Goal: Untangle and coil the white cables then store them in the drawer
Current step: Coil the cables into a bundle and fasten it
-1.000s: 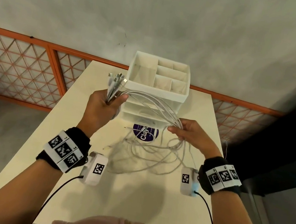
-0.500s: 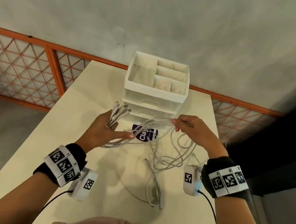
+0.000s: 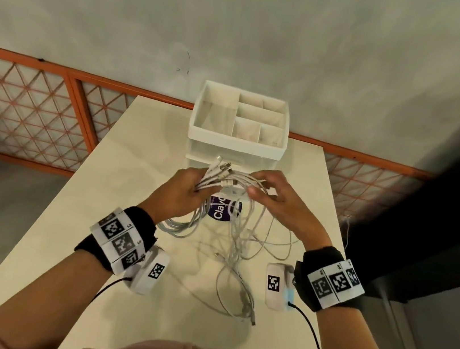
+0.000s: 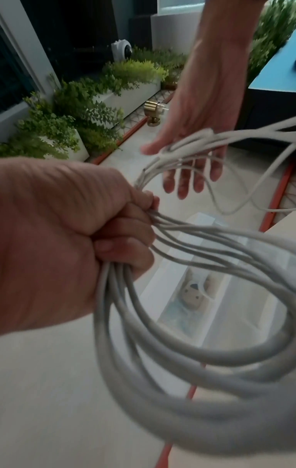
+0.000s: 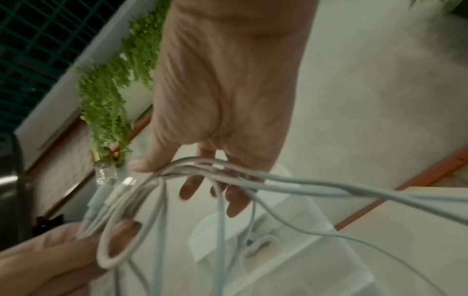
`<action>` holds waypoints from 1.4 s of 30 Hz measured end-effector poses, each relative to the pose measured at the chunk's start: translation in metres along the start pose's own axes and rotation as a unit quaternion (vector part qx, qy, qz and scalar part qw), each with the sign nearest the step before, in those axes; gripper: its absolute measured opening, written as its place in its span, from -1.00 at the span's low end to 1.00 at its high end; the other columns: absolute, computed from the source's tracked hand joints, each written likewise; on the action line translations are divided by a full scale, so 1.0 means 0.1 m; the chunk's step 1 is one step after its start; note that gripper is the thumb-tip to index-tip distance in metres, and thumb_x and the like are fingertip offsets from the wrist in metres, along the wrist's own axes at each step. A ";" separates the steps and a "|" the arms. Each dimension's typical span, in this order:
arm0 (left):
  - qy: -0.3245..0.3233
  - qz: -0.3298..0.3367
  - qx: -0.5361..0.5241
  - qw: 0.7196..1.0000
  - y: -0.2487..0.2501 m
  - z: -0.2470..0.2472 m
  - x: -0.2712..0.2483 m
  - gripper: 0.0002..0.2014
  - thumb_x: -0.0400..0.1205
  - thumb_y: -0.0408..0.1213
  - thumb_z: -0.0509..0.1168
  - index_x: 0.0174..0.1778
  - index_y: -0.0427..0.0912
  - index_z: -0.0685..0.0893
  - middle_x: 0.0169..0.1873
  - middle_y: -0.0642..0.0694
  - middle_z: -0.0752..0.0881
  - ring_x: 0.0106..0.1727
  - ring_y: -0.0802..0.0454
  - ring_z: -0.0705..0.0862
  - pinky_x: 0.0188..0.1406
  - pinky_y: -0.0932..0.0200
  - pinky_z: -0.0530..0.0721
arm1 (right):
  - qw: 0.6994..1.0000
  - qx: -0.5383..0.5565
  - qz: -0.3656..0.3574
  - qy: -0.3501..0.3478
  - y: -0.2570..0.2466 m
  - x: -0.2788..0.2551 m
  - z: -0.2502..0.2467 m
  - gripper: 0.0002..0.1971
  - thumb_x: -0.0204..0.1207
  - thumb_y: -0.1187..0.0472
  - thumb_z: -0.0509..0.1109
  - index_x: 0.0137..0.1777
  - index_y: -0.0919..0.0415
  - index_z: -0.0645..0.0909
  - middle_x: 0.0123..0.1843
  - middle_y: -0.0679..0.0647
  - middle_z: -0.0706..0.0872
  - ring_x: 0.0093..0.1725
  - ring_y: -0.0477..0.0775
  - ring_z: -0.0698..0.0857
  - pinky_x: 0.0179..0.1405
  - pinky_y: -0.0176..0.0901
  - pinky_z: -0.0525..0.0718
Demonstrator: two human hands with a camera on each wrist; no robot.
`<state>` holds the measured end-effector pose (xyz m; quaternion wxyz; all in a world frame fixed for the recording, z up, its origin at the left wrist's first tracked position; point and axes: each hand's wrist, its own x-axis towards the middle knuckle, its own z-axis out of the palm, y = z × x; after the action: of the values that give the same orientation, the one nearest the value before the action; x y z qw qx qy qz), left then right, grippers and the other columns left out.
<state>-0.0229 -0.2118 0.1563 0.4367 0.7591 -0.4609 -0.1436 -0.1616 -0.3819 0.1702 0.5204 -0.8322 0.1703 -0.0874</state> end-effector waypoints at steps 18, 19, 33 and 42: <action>0.185 -0.065 0.083 0.977 -0.09 -0.36 0.04 -0.78 0.64 -0.35 0.25 -0.21 -0.45 0.65 -0.41 -0.35 0.64 -0.39 -0.22 0.58 -0.41 0.22 0.26 | 0.996 -0.026 0.072 -0.056 0.64 -0.19 -0.15 -0.78 0.24 0.33 0.63 -0.42 0.00 0.72 -0.34 -0.09 0.82 -0.22 -0.10 0.72 -0.10 -0.35 0.62; 0.207 -0.065 0.067 0.974 -0.06 -0.39 0.06 -0.77 0.65 -0.34 0.25 -0.30 -0.39 0.62 -0.51 -0.23 0.58 -0.48 -0.12 0.50 -0.49 0.24 0.21 | 0.990 -0.054 0.104 -0.076 0.74 -0.20 -0.08 -0.78 0.22 0.33 0.65 -0.43 0.03 0.69 -0.33 -0.08 0.82 -0.23 -0.12 0.72 -0.10 -0.31 0.62; 0.068 0.034 0.113 0.991 0.13 -0.39 0.05 -0.77 0.65 -0.35 0.25 -0.30 -0.13 0.41 -0.56 0.15 0.38 -0.55 0.20 0.36 -0.51 0.46 0.38 | 0.963 -0.053 -0.050 0.260 0.28 -0.06 -0.07 -0.41 0.13 -0.14 0.66 0.05 0.11 0.50 -0.19 -0.03 0.52 -0.25 -0.14 0.47 -0.24 -0.48 0.46; 0.086 0.047 0.044 0.994 0.26 -0.37 0.13 -0.59 0.62 -0.40 0.29 -0.49 0.08 0.40 -0.63 0.12 0.37 -0.62 0.33 0.47 -0.58 0.48 0.35 | 0.997 0.072 -0.033 0.005 -0.04 0.24 0.11 -0.90 0.56 0.28 0.39 0.02 0.13 0.66 -0.31 0.04 0.78 -0.09 0.11 0.82 0.08 -0.19 0.67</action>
<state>-0.0078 -0.2081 0.2006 0.4475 0.7646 -0.4624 -0.0364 -0.1346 -0.3804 0.1685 0.5749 -0.7974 0.1384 -0.1207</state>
